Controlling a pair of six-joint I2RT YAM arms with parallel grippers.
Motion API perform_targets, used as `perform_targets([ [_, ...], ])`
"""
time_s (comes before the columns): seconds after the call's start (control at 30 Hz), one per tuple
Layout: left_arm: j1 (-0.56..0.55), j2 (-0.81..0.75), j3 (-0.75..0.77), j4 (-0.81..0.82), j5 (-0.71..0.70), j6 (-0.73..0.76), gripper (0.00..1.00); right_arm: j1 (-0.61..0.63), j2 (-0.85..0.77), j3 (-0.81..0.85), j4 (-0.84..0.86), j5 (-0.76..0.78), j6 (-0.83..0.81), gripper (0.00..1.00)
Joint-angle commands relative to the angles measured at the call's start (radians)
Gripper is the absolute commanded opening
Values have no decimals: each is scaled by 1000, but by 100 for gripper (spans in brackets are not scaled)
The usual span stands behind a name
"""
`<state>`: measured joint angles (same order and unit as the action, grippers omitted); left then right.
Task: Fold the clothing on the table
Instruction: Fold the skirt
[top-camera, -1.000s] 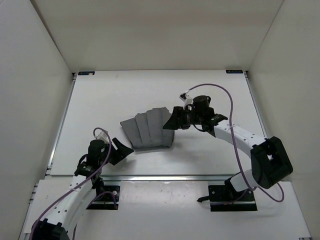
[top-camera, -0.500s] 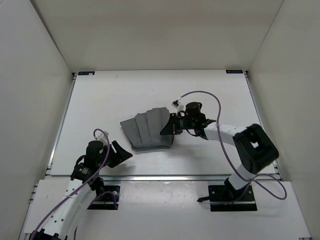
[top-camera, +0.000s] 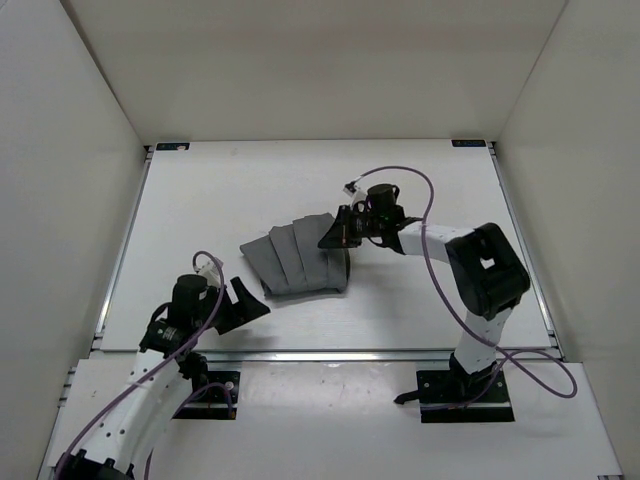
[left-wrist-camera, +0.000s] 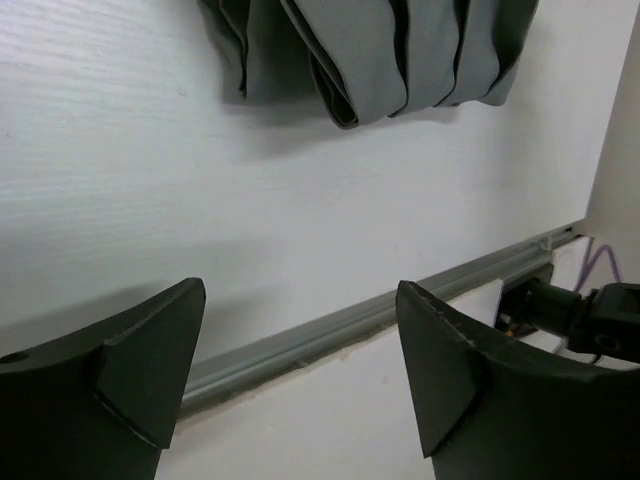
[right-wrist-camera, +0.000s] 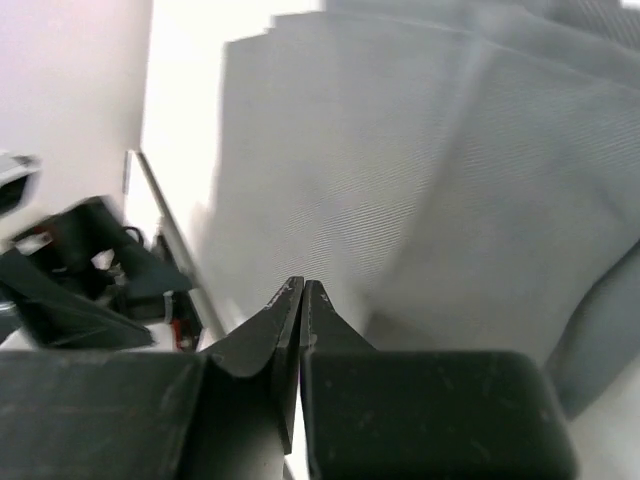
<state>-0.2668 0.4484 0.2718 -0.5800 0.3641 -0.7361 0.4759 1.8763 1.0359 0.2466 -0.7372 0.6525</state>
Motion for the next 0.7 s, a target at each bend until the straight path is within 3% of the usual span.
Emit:
perform_targets([
  [0.0, 9, 70, 76, -21, 78, 105, 90, -39, -178, -8, -15, -38, -37, 1],
  [0.03, 14, 79, 90, -27, 81, 119, 99, -48, -237, -34, -24, -12, -40, 0],
  [0.37, -15, 246, 218, -57, 87, 213, 99, -177, -523, -192, -139, 41, -100, 0],
  [0.67, -12, 208, 202, -46, 61, 221, 99, -171, -513, -200, -168, 53, -138, 0],
])
